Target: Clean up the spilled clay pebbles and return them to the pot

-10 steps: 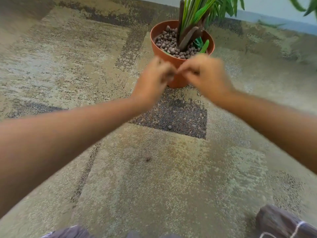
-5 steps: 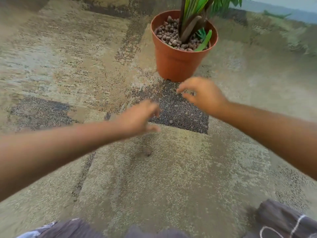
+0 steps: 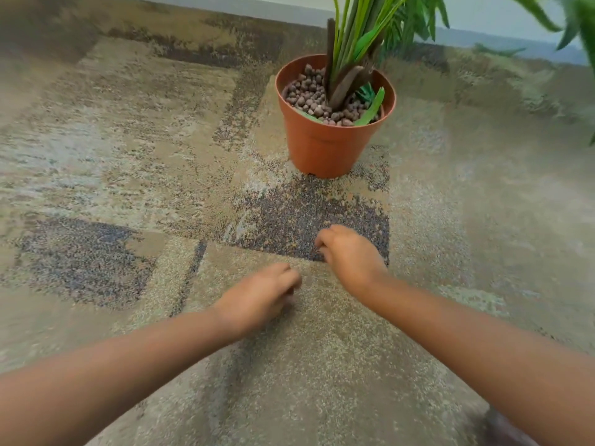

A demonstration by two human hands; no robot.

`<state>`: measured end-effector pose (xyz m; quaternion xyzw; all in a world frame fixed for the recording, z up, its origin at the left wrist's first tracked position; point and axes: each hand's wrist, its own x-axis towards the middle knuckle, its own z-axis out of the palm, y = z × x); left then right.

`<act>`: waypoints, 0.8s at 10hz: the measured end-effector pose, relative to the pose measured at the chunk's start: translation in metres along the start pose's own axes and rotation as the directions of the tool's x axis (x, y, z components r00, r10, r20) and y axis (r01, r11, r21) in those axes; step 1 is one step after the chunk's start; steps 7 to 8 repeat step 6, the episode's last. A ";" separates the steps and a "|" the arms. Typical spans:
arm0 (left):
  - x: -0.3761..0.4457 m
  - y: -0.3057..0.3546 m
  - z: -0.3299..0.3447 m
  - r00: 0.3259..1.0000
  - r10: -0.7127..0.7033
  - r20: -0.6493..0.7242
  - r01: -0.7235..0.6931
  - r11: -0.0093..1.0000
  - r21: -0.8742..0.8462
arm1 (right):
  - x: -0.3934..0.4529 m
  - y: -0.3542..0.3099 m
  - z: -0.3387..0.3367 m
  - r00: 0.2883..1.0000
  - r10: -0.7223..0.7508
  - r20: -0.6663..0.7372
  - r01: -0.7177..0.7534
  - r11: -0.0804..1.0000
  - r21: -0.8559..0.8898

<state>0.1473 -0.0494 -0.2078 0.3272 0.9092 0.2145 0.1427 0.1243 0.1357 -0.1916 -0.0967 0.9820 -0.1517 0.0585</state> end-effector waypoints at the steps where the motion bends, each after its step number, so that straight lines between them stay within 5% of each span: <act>1: 0.029 0.007 -0.030 0.985 -0.041 -0.165 0.034 0.998 -0.044 | 0.016 0.000 -0.030 0.991 -0.044 -0.125 0.047 0.999 0.017; 2: 0.088 0.022 -0.088 0.882 -0.060 -0.468 0.008 0.994 -0.112 | 0.056 0.005 -0.093 0.924 -0.125 -0.362 0.130 0.991 -0.010; 3: 0.126 0.029 -0.125 0.779 -0.174 -0.603 0.043 0.973 -0.225 | 0.085 0.007 -0.129 0.894 -0.065 -0.444 0.091 0.995 0.038; 4: 0.159 0.025 -0.165 0.711 -0.366 -0.601 0.099 0.898 -0.429 | 0.114 0.014 -0.158 0.909 0.045 -0.415 -0.047 0.999 0.006; 5: 0.152 0.009 -0.168 0.688 -0.388 -0.613 0.154 0.904 -0.400 | 0.112 0.017 -0.161 0.893 0.006 -0.451 -0.024 0.999 -0.035; 6: 0.107 -0.006 -0.108 0.678 -0.389 -0.623 0.341 0.918 -0.202 | 0.081 0.009 -0.119 0.837 -0.325 -0.440 0.274 0.945 -0.178; 8: 0.107 -0.006 -0.108 0.678 -0.389 -0.623 0.341 0.918 -0.202 | 0.081 0.009 -0.119 0.837 -0.325 -0.440 0.274 0.945 -0.178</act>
